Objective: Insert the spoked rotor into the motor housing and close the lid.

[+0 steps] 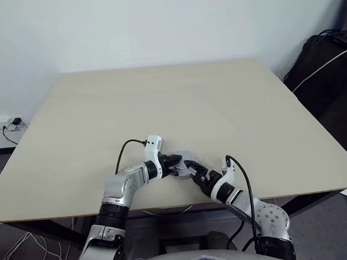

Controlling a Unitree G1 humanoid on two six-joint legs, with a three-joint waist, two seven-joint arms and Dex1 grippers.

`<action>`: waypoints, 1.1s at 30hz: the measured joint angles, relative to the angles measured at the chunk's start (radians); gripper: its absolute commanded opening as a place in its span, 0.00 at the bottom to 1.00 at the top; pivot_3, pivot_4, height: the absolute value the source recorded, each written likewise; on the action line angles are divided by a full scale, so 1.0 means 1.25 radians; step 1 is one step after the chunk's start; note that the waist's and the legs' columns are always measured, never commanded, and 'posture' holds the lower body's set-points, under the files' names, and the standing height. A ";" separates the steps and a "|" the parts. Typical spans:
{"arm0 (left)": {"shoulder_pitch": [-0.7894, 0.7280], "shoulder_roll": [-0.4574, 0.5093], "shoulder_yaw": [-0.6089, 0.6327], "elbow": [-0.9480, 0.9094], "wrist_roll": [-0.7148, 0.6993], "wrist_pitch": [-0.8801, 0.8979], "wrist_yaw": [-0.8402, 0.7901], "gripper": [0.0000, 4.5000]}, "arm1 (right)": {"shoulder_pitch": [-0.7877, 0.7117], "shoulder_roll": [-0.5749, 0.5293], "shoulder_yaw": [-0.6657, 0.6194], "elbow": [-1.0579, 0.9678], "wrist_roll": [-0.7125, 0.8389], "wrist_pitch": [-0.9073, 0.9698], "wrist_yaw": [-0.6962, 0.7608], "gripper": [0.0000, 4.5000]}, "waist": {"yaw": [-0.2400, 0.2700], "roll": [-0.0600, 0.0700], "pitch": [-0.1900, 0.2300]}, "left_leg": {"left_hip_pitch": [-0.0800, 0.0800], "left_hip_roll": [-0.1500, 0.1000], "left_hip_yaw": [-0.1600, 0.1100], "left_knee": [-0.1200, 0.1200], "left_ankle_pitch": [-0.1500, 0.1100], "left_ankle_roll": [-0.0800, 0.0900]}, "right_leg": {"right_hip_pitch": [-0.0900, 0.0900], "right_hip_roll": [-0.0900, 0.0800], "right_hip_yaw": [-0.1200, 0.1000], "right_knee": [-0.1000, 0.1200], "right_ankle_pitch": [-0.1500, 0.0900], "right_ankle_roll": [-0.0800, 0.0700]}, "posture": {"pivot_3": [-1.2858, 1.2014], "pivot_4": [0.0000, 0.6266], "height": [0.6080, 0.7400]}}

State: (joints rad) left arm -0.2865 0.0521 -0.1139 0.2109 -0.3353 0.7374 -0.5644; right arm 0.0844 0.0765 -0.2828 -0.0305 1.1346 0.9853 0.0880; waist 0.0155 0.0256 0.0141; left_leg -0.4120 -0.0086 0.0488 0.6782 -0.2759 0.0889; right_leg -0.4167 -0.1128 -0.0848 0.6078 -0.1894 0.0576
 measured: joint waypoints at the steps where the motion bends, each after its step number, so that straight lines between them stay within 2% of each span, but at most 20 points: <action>1: 0.000 0.000 0.000 0.000 0.000 0.000 0.001 0.00 | 0.000 0.000 0.000 -0.004 0.000 -0.002 0.000 0.91 | 0.000 0.000 0.000 | 0.000 0.000 0.000 0.000 0.000 0.000 | 0.000 0.000 0.000 0.000 0.000 0.000 | 0.52 0.00 1.00; 4: 0.000 0.000 0.003 0.000 0.000 0.000 0.001 0.00 | 0.000 0.000 0.001 -0.011 -0.001 -0.006 0.001 0.91 | 0.000 0.000 0.000 | 0.000 0.000 0.000 0.000 0.000 0.000 | 0.000 0.000 0.000 0.000 0.000 0.000 | 0.52 0.00 1.00; 6: 0.000 0.000 0.003 0.000 0.000 0.000 0.001 0.00 | 0.000 0.000 0.001 -0.012 -0.002 -0.007 0.001 0.80 | 0.000 0.000 0.000 | 0.000 0.000 0.000 0.000 0.000 0.000 | 0.000 0.000 0.000 0.000 0.000 0.000 | 0.52 0.00 1.00; 7: 0.000 0.000 0.004 0.000 0.000 0.000 0.001 0.00 | 0.000 0.000 0.002 -0.012 -0.002 -0.008 0.001 0.79 | 0.000 0.000 0.000 | 0.000 0.000 0.000 0.000 0.000 0.000 | 0.000 0.000 0.000 0.000 0.000 0.000 | 0.52 0.00 1.00; 15: 0.004 0.004 0.009 -0.009 0.000 0.000 0.004 0.00 | 0.000 0.000 0.005 -0.018 -0.009 -0.022 0.008 0.79 | 0.000 0.000 0.000 | 0.000 0.000 0.000 0.000 0.000 0.000 | 0.000 0.000 0.000 0.000 0.000 0.000 | 0.52 0.00 1.00; 18: 0.005 0.009 0.013 -0.013 0.000 0.000 0.004 0.00 | 0.001 0.000 0.005 -0.020 -0.005 -0.022 0.016 0.65 | 0.000 0.000 0.000 | -0.001 0.000 0.000 0.000 0.000 0.000 | 0.000 0.000 0.000 0.000 0.000 0.000 | 0.52 0.00 1.00; 23: 0.004 0.016 0.021 -0.019 0.000 0.000 0.006 0.00 | 0.003 0.000 0.003 -0.020 -0.001 -0.016 0.018 0.31 | 0.002 0.000 0.000 | -0.001 0.000 0.000 0.000 0.000 0.000 | -0.001 0.000 0.000 0.000 0.000 0.000 | 0.52 0.00 1.00; 25: 0.009 0.018 0.021 -0.021 0.000 0.001 0.005 0.00 | 0.009 0.000 -0.001 -0.017 -0.004 -0.016 0.016 0.28 | 0.002 0.000 0.001 | -0.003 0.000 0.000 0.000 0.000 0.000 | -0.003 0.000 0.000 0.000 0.000 -0.001 | 0.52 0.00 1.00; 33: 0.010 0.018 0.021 -0.022 0.000 0.001 0.007 0.00 | 0.009 0.000 0.000 -0.017 -0.010 -0.020 0.014 0.28 | 0.002 0.000 0.000 | -0.003 0.000 0.000 0.000 0.000 0.000 | -0.003 0.000 0.000 0.000 0.000 -0.001 | 0.52 0.00 1.00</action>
State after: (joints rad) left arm -0.2734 0.0741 -0.0871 0.1833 -0.3357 0.7392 -0.5557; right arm 0.0957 0.0770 -0.2832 -0.0519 1.1218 0.9602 0.1055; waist 0.0179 0.0255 0.0147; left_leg -0.4154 -0.0090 0.0492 0.6780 -0.2760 0.0888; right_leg -0.4204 -0.1127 -0.0848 0.6075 -0.1889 0.0561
